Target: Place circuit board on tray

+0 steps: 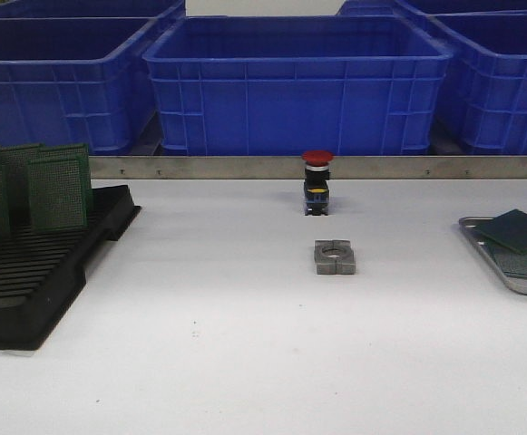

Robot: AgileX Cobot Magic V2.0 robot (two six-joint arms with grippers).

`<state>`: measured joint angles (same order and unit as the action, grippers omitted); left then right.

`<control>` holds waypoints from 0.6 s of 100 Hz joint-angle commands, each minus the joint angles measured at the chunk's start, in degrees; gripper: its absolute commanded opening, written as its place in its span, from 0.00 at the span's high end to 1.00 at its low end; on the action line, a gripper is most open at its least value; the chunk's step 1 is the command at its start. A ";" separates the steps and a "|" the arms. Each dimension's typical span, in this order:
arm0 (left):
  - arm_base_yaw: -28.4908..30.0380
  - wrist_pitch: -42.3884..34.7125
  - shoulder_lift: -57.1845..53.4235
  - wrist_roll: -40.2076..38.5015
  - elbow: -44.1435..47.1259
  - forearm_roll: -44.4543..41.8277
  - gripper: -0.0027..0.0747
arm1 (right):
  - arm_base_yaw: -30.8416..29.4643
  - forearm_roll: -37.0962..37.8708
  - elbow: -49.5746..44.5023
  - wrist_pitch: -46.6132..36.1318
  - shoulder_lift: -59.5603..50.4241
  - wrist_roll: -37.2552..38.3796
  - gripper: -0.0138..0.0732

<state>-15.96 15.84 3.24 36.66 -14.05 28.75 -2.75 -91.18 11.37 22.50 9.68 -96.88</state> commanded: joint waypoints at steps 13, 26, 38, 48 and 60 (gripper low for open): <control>0.00 -4.05 0.72 -0.63 -1.45 1.10 0.99 | 0.09 -2.22 1.53 0.72 0.48 -0.21 0.91; 0.00 -4.05 0.72 -0.63 -1.45 1.10 0.99 | 0.09 -2.22 1.53 0.72 0.48 -0.21 0.91; 0.00 -4.05 0.72 -0.63 -1.45 1.10 0.99 | 0.09 -2.22 1.53 0.72 0.48 -0.21 0.91; 0.00 -4.05 0.72 -0.63 -1.45 1.10 0.99 | 0.09 -2.22 1.53 0.72 0.48 -0.21 0.91; 0.26 -4.39 0.72 -1.42 -1.36 -0.74 0.99 | 0.09 -2.22 1.53 0.72 0.48 -0.21 0.91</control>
<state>-15.96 15.84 3.24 36.66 -14.05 28.75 -2.75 -91.18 11.37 22.62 9.68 -96.88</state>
